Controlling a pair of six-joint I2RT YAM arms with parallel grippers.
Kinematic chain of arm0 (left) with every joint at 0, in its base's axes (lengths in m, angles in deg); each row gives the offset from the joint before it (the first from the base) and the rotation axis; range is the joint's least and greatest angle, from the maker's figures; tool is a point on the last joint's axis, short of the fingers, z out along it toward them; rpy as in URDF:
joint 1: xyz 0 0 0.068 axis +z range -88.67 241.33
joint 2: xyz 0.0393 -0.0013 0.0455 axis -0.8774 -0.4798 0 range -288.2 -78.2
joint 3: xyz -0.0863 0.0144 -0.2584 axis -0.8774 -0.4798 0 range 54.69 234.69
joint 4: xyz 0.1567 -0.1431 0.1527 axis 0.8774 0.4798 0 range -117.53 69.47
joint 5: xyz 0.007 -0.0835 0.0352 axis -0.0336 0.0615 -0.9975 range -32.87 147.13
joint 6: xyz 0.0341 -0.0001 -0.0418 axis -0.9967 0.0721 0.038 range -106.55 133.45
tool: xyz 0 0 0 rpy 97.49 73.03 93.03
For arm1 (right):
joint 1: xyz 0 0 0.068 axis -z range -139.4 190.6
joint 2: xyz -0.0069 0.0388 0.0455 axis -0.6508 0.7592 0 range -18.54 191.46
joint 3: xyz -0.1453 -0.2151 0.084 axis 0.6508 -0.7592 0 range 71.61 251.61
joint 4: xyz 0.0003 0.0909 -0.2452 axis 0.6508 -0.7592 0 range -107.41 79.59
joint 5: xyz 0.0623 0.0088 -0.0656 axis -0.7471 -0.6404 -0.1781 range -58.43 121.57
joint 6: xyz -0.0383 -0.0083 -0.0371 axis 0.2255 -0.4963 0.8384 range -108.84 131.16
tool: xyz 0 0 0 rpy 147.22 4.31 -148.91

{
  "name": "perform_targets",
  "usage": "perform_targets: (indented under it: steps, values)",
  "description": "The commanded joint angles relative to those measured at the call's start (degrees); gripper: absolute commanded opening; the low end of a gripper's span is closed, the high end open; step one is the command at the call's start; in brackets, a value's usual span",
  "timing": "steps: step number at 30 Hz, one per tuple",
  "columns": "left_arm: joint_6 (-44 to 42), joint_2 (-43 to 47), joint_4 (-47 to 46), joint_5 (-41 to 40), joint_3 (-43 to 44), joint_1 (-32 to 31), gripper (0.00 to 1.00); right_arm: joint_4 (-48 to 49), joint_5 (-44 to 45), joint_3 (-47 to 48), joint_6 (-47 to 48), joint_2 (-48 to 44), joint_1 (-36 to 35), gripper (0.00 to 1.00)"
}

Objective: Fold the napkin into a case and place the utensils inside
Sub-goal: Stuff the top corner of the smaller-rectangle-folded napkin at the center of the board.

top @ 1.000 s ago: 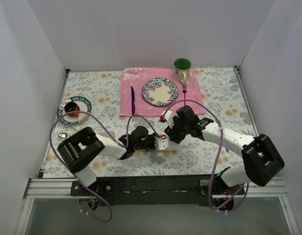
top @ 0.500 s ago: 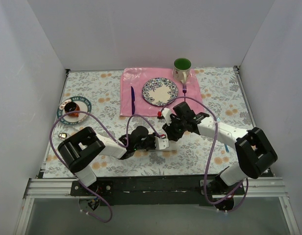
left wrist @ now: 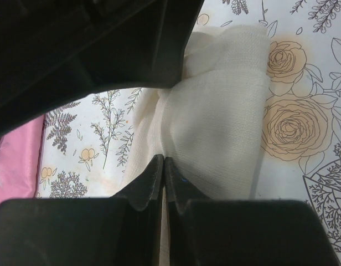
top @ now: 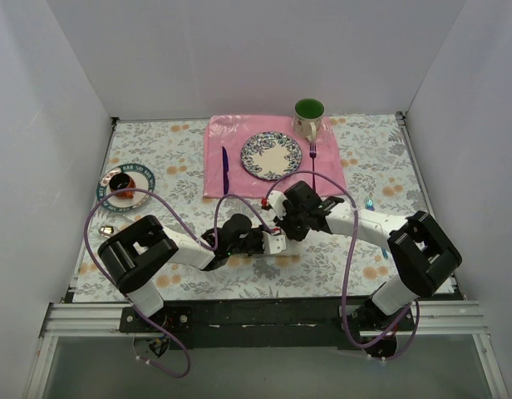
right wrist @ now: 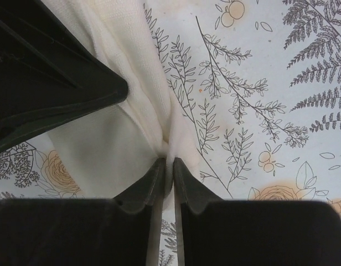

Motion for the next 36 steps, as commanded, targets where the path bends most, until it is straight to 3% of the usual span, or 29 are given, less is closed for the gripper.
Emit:
perform_targets:
  steps: [1,5,19,23,36]
  values:
    - [0.66,0.23,3.24,-1.2,0.99,-0.22,0.0,3.45,6.79,-2.0,-0.84,0.0,-2.41,0.12]
    - [0.58,0.32,3.07,-1.46,0.9,-0.22,0.0,4.51,11.73,-3.33,-0.23,-0.44,-3.82,0.01]
    - [2.25,-0.12,3.85,-1.81,1.34,-0.22,0.0,-3.31,8.47,4.49,-3.56,-0.7,-3.73,0.01]
    - [2.6,-0.29,3.68,-1.72,1.43,-0.22,0.0,-5.07,8.56,4.94,-3.74,-1.14,-3.73,0.12]
    - [2.78,-0.38,4.21,-1.46,2.04,-0.13,0.0,-7.35,7.86,6.78,-4.27,-0.71,-3.55,0.18]
